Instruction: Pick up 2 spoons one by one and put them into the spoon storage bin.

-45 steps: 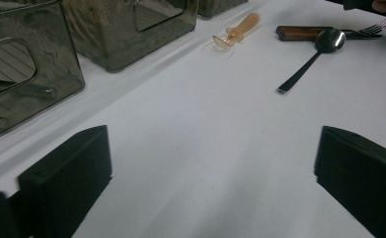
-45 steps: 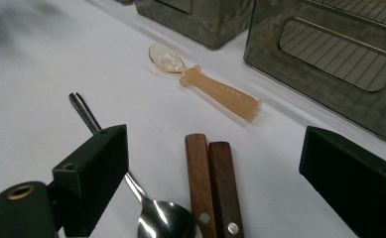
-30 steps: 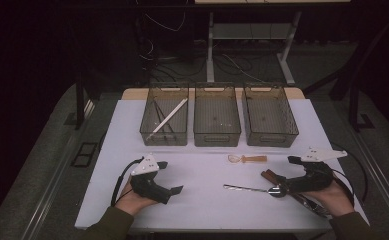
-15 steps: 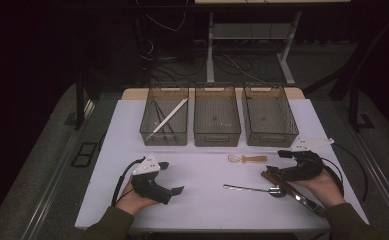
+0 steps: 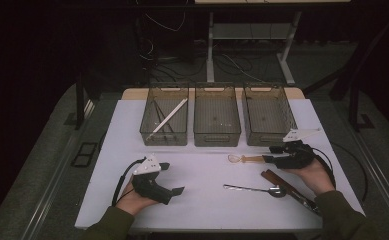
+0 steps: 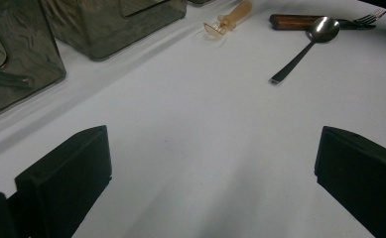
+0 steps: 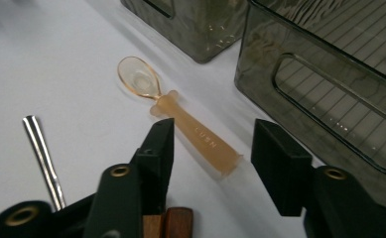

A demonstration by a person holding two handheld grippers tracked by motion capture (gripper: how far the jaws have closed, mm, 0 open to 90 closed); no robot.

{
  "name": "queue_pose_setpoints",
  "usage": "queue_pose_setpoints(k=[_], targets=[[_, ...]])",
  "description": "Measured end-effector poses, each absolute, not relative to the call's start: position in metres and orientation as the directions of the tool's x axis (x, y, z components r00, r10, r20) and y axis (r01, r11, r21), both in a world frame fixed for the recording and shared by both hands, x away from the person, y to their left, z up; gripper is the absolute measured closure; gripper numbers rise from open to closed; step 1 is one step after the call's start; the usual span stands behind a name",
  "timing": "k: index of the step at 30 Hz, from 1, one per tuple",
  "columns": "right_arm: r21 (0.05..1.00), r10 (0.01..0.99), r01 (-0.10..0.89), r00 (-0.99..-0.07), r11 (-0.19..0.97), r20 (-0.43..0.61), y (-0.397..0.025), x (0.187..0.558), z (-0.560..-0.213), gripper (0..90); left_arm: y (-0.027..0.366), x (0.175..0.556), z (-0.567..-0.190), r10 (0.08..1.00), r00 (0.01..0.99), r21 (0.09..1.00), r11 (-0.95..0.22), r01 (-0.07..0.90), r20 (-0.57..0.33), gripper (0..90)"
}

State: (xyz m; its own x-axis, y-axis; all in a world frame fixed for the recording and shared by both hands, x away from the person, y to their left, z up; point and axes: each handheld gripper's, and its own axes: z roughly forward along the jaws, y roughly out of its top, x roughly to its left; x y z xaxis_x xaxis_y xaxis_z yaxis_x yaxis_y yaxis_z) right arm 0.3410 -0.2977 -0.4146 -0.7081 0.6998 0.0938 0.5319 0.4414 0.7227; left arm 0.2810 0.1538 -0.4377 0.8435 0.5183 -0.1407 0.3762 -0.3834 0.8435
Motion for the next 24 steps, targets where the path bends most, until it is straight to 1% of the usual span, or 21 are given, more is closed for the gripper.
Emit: queue_pose_setpoints(k=[7, 14, 20, 24], targets=[[0.705, 0.687, 0.538, -0.720, 0.462, 0.099, -0.292, 0.357, -0.424, 53.0, 0.154, 0.281, -0.438, 0.516, 0.844, 0.845, -0.381, 0.376, -0.143, 0.0], [0.667, 0.662, 0.539, -0.744, 0.515, 0.091, -0.283, 0.366, -0.435, 49.1, 0.154, 0.281, -0.437, 0.510, 0.848, 0.847, -0.379, 0.373, -0.145, 0.0], [0.644, 0.646, 0.535, -0.759, 0.547, 0.082, -0.280, 0.369, -0.441, 49.5, 0.153, 0.281, -0.437, 0.507, 0.850, 0.846, -0.382, 0.372, -0.145, 0.0], [0.620, 0.631, 0.518, -0.774, 0.589, 0.047, -0.278, 0.367, -0.445, 50.6, 0.153, 0.281, -0.437, 0.506, 0.850, 0.845, -0.384, 0.373, -0.145, 0.0]])
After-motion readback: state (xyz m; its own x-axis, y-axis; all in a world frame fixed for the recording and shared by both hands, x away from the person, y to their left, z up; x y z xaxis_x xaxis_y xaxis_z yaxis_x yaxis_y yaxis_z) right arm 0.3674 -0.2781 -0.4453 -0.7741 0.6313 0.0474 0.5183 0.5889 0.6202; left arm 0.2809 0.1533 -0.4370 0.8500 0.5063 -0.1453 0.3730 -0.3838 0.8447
